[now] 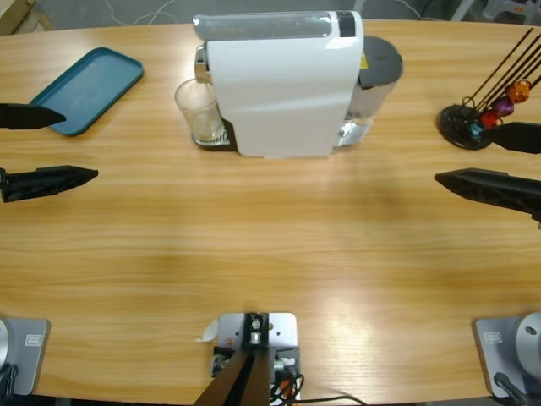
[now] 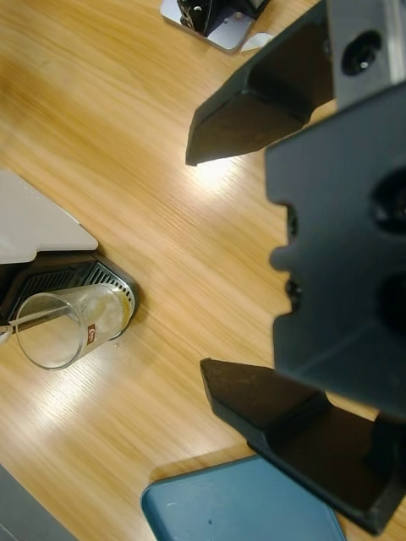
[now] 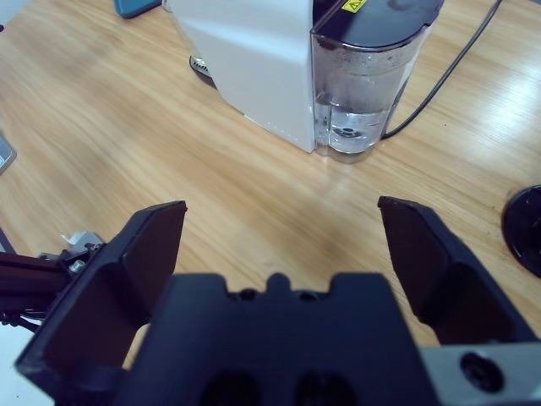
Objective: Pour coffee
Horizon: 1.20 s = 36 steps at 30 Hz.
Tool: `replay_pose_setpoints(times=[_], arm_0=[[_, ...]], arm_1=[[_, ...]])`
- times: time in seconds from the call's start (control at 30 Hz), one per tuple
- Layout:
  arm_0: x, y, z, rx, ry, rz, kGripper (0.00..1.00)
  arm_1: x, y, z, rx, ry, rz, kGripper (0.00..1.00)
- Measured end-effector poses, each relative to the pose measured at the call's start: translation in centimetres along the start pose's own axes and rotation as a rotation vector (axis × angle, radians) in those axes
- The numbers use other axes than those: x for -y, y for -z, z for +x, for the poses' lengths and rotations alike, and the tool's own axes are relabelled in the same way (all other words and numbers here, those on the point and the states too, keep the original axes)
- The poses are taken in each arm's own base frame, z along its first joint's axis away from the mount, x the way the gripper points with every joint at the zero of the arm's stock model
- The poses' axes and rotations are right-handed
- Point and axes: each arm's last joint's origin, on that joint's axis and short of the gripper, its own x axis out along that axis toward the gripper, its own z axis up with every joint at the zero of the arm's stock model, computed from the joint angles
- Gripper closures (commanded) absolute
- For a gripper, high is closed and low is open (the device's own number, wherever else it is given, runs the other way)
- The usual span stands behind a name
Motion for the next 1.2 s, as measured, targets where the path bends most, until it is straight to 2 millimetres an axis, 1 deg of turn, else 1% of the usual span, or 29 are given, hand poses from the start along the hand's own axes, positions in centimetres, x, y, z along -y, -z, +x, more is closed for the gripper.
replay_pose_setpoints(times=[1.0,1.2], arm_0=[[-0.05,0.1,0.05,-0.005,-0.011,0.0,0.0],[-0.22,-0.3,-0.76,0.029,-0.035,-0.001,0.0]], arm_1=[[0.01,0.03,0.0,-0.002,0.002,0.0,0.0],[0.01,0.03,0.0,-0.002,0.002,0.002,0.0]])
